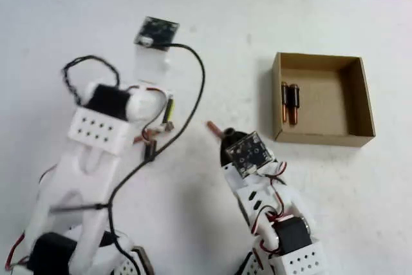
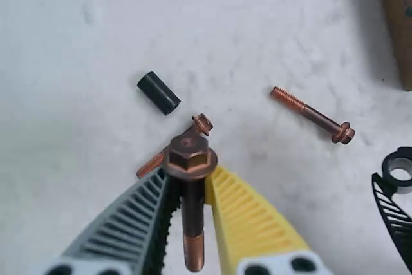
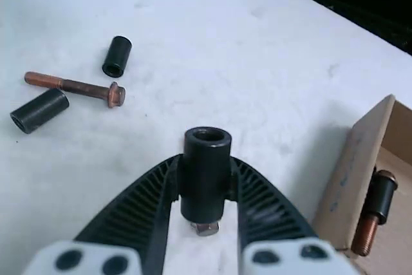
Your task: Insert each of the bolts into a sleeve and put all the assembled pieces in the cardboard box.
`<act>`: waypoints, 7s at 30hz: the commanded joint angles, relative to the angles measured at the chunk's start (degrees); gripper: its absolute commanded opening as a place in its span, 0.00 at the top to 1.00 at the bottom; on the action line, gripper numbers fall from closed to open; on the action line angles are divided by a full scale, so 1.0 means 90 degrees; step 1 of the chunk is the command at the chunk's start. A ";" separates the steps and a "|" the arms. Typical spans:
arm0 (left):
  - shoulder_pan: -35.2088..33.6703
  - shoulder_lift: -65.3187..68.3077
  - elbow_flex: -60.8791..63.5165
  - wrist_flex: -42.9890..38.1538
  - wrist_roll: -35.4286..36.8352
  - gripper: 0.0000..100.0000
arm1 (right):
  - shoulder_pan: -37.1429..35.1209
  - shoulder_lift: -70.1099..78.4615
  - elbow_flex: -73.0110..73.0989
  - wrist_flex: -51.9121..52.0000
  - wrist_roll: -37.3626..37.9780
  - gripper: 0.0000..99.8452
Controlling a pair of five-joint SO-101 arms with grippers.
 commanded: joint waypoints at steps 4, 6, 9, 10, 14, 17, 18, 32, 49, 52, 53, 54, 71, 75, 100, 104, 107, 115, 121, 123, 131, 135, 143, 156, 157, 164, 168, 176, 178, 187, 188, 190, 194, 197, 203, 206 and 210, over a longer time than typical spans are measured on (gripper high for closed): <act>-0.0464 -0.1001 -0.0049 0.0391 -0.0371 0.98 | -0.0737 -0.0073 -0.0059 -0.0396 0.0000 0.98; -0.0611 -0.1158 0.0029 0.0498 -0.0537 0.98 | -0.0884 -0.0073 -0.0059 -0.0620 -0.0049 0.98; -0.0806 -0.1470 0.0400 0.0459 -0.0576 0.98 | -0.0894 -0.0073 -0.0059 -0.1206 -0.0147 0.98; -0.0845 -0.1607 0.0547 0.0410 -0.0586 0.98 | -0.0884 -0.0073 -0.0059 -0.1411 -0.0322 0.98; -0.0845 -0.2300 0.1211 0.0000 -0.0586 0.98 | -0.0874 -0.0073 -0.0068 -0.1919 -0.1172 0.98; -0.0845 -0.2984 0.1719 -0.0488 -0.0586 0.98 | -0.0864 -0.0083 -0.0107 -0.2105 -0.1221 0.98; -0.0845 -0.3199 0.1895 -0.0635 -0.0586 0.98 | -0.0864 -0.0083 -0.0107 -0.2193 -0.1231 0.98; -0.0806 -0.4977 0.3341 -0.2628 -0.0537 0.98 | -0.0884 -0.0083 -0.0371 -0.2398 -0.1260 0.98; 0.0796 -0.5631 0.3341 -0.4640 -0.0479 0.98 | -0.0904 -0.0073 -0.0059 -0.2808 -0.1280 0.98; 0.0982 -0.5709 0.3341 -0.4728 0.0274 0.98 | -0.0864 -0.0073 -0.0059 -0.2799 -0.1680 0.98; 0.1011 -0.5709 0.3341 -0.4728 0.0527 0.98 | -0.0864 -0.0073 -0.0059 -0.2789 -0.1788 0.98; 0.1050 -0.5709 0.3341 -0.4728 0.0733 0.98 | -0.0864 -0.0073 -0.0059 -0.2750 -0.1827 0.98; 0.2408 -0.5670 0.4298 -0.5861 0.0596 0.98 | -0.0874 -0.0073 0.0137 -0.2701 -0.1797 0.98; 0.2369 -0.5651 0.4298 -0.5861 0.0606 0.98 | -0.0874 -0.0073 0.0137 -0.2711 -0.1788 0.98; 0.1968 -0.3834 0.3253 -0.5861 0.0635 0.98 | -0.0864 -0.0083 0.0137 -0.2711 -0.1788 0.98; 0.1998 -0.3834 0.3263 -0.5753 0.0635 0.98 | -0.0864 -0.0083 0.0137 -0.2711 -0.1788 0.98; 0.2027 -0.3834 0.3223 -0.5392 0.0645 0.98 | -0.0864 -0.0083 0.0137 -0.2711 -0.1788 0.98; 0.2066 -0.3844 0.3223 -0.5128 0.0860 0.98 | -0.0864 -0.0083 0.0137 -0.2711 -0.1788 0.98; 0.2066 -0.3844 0.3272 -0.4982 0.1094 0.98 | -0.0864 -0.0083 0.0137 -0.2711 -0.1788 0.98; 0.2066 -0.3844 0.3272 -0.4708 0.1094 0.98 | -0.0864 -0.0083 0.0137 -0.2711 -0.1788 0.98; 0.2066 -0.3844 0.3272 -0.4083 0.1104 0.98 | -0.0864 -0.0083 0.0137 -0.2711 -0.1788 0.98; 0.2066 -0.3834 0.3409 -0.4132 0.1094 0.98 | -0.0864 -0.0083 0.0156 -0.2711 -0.1788 0.98; 0.2027 -0.3834 0.3477 -0.4122 0.1055 0.96 | -0.0864 -0.0083 0.0205 -0.2711 -0.1788 0.98; 0.2056 -0.3814 0.3477 -0.4083 0.1065 0.79 | -0.0855 -0.0083 0.0205 -0.2711 -0.1778 0.98; 0.2056 -0.3805 0.3477 -0.4083 0.1065 0.79 | -0.0855 -0.0083 0.0205 -0.2711 -0.1778 0.98; 0.2056 -0.3795 0.3477 -0.4083 0.1055 0.79 | -0.0864 -0.0083 0.0205 -0.2711 -0.1270 0.98; 0.2066 -0.3795 0.3595 -0.4083 0.1055 0.79 | -0.0864 -0.0083 0.0205 -0.2711 -0.1260 0.98; 0.2066 -0.3834 0.3985 -0.4132 0.1055 0.79 | -0.0855 -0.0083 0.0215 -0.2711 -0.1260 0.98; 0.2066 -0.3834 0.3985 -0.4132 0.1055 0.79 | -0.0855 -0.0083 0.0215 -0.2711 -0.1260 0.98; 0.2046 -0.3805 0.3985 -0.4132 0.1045 0.79 | -0.0855 -0.0083 0.0215 -0.2711 -0.1260 0.98; 0.2027 -0.3795 0.3985 -0.4132 0.1045 0.79 | -0.0855 -0.0083 0.0215 -0.2711 -0.1260 0.98; 0.2017 -0.3795 0.4015 -0.4132 0.0947 0.79 | -0.0855 -0.0073 0.0215 -0.2711 -0.1260 0.98; 0.2007 -0.3785 0.4024 -0.4132 0.0664 0.79 | -0.0855 -0.0073 0.0215 -0.2711 -0.1260 0.98; 0.1988 -0.3785 0.4024 -0.4132 0.0645 0.79 | -0.0855 -0.0073 0.0215 -0.2701 -0.1260 0.98; 0.1568 -0.3785 0.4034 -0.4132 0.0645 0.79 | -0.0855 -0.0073 0.0215 -0.2701 -0.1260 0.98; 0.1548 -0.3785 0.4034 -0.4132 0.0645 0.79 | -0.0855 -0.0073 0.0215 -0.2701 -0.1260 0.98; 0.1597 -0.3785 0.3995 -0.4142 0.0645 0.79 | -0.0855 -0.0073 0.0215 -0.2701 -0.1260 0.98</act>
